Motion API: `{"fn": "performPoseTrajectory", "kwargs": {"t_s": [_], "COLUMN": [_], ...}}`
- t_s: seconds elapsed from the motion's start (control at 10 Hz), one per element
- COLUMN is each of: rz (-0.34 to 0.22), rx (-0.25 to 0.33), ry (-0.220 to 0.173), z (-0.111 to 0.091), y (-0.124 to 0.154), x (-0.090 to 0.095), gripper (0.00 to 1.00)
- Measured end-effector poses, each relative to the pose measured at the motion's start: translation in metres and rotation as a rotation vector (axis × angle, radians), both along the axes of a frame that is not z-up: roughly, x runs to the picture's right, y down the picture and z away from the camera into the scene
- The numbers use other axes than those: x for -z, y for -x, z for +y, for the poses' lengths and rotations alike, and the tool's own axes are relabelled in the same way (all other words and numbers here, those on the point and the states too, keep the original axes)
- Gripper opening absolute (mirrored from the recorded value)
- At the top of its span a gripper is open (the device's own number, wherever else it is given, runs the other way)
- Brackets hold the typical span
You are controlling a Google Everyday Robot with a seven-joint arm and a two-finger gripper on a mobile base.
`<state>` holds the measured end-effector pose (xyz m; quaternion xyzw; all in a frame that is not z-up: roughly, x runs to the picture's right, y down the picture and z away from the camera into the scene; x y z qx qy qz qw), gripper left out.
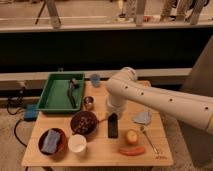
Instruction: Place eraser in table surface
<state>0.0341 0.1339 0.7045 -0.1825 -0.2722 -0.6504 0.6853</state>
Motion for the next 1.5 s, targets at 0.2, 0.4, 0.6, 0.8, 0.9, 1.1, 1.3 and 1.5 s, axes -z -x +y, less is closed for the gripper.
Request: {"fn": "performPoseTrajectory", "kwargs": {"t_s": [0.2,0.4,0.6,0.8,0.9,1.1,1.3,1.5], "rz": [-0.003,-0.006,-0.005,-0.008,-0.009,-0.019,-0.027,-0.033], "rx": [0.001,0.006,0.004,0.004,0.006,0.011,0.028,0.042], "ry": [-0.022,-0.035,-0.034,-0.023,-0.02,-0.004,0.025,0.068], "z": [-0.006,-0.009,-0.007,0.004,0.008,0.03,0.052,0.076], "y": [0.0,0.0,-0.002,-0.003,-0.003,-0.004,-0.005,-0.006], "x": [0.009,0.015,0.013,-0.008,-0.014,-0.049,-0.073,-0.093], "gripper": [0.0,0.0,0.0,0.0,0.0,0.0,0.0,0.0]}}
